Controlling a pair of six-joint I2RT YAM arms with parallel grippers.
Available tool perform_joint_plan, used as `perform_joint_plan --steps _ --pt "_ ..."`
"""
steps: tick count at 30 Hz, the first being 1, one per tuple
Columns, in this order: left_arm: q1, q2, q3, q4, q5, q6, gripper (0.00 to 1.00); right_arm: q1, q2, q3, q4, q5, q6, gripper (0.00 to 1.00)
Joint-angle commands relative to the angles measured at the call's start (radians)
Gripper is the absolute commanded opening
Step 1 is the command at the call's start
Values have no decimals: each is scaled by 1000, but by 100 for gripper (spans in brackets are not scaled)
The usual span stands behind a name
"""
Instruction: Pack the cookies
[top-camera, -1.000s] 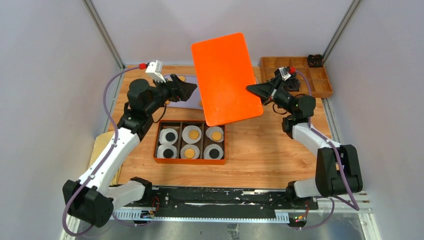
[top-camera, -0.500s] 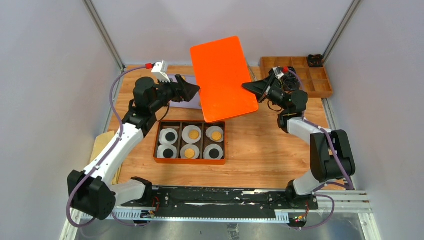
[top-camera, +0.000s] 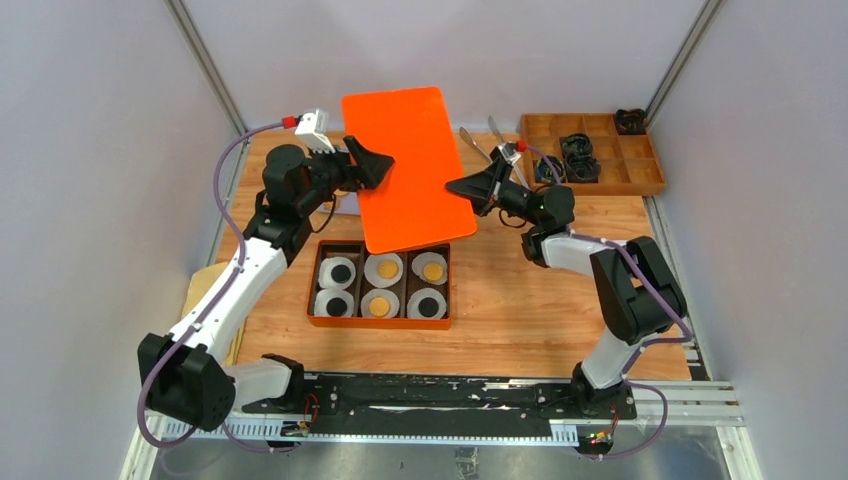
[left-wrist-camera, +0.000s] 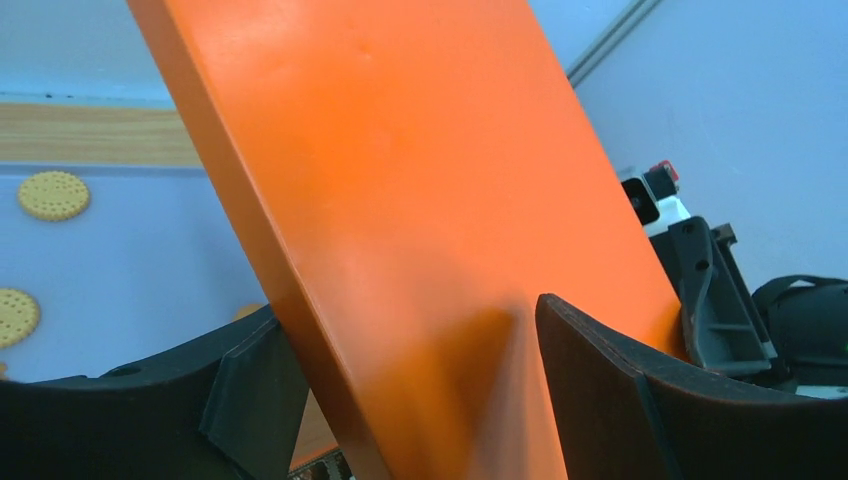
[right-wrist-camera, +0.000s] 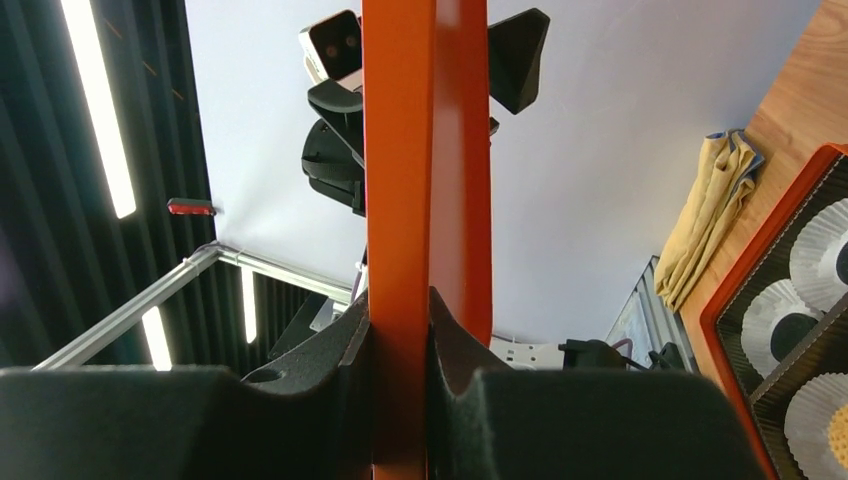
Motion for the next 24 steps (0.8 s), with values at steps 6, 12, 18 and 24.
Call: perform_joint_plan --steps 6,12,18,24 --pt "-20 -40 19 48 54 -13 53 46 38 42 105 25 0 16" --pt "-20 -34 13 46 60 -36 22 44 59 62 103 60 -31 54" --pt "-20 -53 33 7 -3 -30 21 0 28 2 103 128 -66 76" --pt "-20 -44 109 -78 -113 16 21 -24 -77 -109 22 163 -158 83"
